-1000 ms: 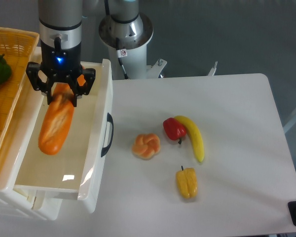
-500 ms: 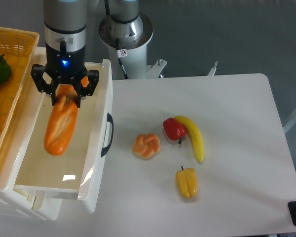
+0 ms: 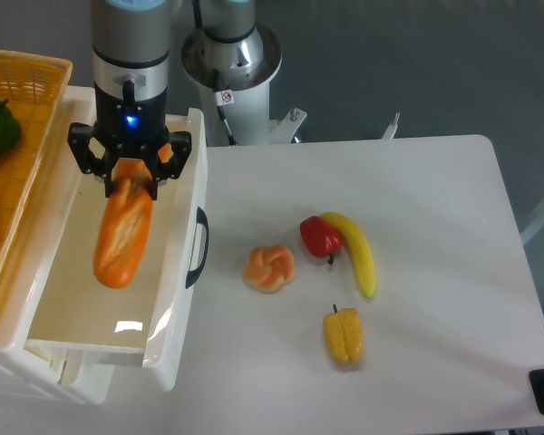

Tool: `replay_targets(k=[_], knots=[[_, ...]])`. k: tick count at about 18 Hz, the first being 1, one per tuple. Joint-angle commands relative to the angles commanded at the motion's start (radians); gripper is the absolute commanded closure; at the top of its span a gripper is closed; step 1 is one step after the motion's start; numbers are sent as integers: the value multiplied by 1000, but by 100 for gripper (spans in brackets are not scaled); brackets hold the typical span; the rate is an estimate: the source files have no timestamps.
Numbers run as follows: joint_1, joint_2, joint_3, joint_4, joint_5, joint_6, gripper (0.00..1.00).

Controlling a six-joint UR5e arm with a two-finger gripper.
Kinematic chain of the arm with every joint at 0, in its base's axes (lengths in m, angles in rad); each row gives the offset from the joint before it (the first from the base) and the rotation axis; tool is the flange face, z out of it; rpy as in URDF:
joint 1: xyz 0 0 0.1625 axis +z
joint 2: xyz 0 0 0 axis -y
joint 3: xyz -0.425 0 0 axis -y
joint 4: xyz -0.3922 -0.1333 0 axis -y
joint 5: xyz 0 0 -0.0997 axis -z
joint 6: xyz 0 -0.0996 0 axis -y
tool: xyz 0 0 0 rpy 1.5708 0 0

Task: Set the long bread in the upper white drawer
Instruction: 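Hold the bread loaf above the drawer and adjust its position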

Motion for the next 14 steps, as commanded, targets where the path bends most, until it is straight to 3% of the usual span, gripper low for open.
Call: replay_targets(k=[6, 10, 12, 14], knots=[[0, 3, -3, 9, 5, 0, 41], [0, 3, -5, 11, 2, 2, 54], [0, 5, -5, 11, -2, 2, 70], [0, 5, -6, 11, -3, 6, 72]])
